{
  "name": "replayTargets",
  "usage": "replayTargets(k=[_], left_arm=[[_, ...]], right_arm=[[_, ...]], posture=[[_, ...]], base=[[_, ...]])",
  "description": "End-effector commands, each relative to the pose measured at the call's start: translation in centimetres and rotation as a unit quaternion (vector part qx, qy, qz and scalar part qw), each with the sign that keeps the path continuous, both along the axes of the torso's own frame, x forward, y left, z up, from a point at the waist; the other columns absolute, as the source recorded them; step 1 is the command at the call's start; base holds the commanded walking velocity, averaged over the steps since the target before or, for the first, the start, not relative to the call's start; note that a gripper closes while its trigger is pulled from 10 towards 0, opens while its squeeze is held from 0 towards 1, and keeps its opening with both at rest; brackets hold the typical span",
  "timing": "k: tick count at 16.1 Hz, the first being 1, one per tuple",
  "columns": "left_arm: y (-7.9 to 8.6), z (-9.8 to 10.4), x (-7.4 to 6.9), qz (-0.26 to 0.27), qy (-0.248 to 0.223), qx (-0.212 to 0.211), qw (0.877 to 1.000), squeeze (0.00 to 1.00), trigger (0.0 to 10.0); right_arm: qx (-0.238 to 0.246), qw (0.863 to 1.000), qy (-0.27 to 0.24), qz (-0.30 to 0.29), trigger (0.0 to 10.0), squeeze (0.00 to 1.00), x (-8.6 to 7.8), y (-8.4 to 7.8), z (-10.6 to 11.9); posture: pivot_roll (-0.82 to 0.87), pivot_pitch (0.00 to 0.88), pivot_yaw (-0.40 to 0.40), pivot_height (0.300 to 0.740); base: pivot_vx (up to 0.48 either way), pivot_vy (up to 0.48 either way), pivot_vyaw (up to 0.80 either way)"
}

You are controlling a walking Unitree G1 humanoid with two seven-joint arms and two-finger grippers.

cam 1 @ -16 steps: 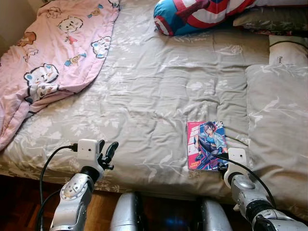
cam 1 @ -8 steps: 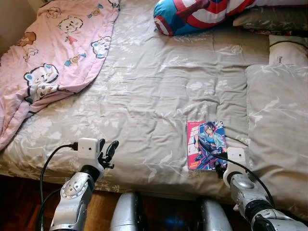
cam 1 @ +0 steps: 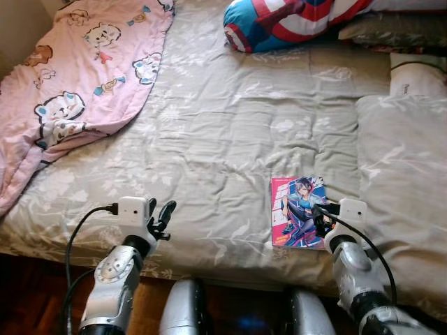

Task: Clean up the room

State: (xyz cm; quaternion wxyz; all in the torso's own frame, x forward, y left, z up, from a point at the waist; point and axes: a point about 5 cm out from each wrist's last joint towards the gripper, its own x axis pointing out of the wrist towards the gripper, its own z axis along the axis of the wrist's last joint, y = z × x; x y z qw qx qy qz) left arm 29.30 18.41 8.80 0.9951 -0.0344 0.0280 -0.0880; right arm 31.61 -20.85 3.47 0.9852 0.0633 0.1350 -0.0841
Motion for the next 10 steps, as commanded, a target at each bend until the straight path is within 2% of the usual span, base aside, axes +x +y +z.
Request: replayTargets(k=[1,3,6,8,10], left_arm=[[0.5,-0.5,-0.2,0.014,0.006,0.004,1.000,0.00,10.0],[-0.1,-0.6,0.0,0.016,0.002,-0.003,1.000,0.00,10.0],[-0.5,-0.8,0.1,0.021,0.000,-0.011,1.000,0.00,10.0],[-0.7,-1.1,0.2,0.026,0.001,-0.017,1.000,0.00,10.0],[-0.8,-1.3,0.3,0.029,0.003,-0.016,0.999,0.00,10.0]], right_arm=[[0.007,1.000,-0.021,-0.001,10.0,0.00,-0.5,0.3,-0.1],[-0.010,0.998,-0.058,0.022,10.0,0.00,-1.0,1.2,0.2],[-0.004,0.995,-0.089,0.034,10.0,0.00,-1.4,2.0,0.7],[-0.001,0.996,-0.081,0.040,10.0,0.00,-1.6,2.1,0.3],[0.000,0.998,-0.043,0.039,10.0,0.00,-2.1,1.6,-1.0]], posture=[[0.05,0.164,0.047,0.624],[0.03,0.148,0.029,0.624],[0.02,0.130,0.007,0.628],[0.02,0.119,0.000,0.648],[0.01,0.102,-0.007,0.668]], base=[[0.000,0.000,0.00],[0.000,0.000,0.00],[0.000,0.000,0.00],[0.000,0.000,0.00],[0.000,0.000,0.00]])
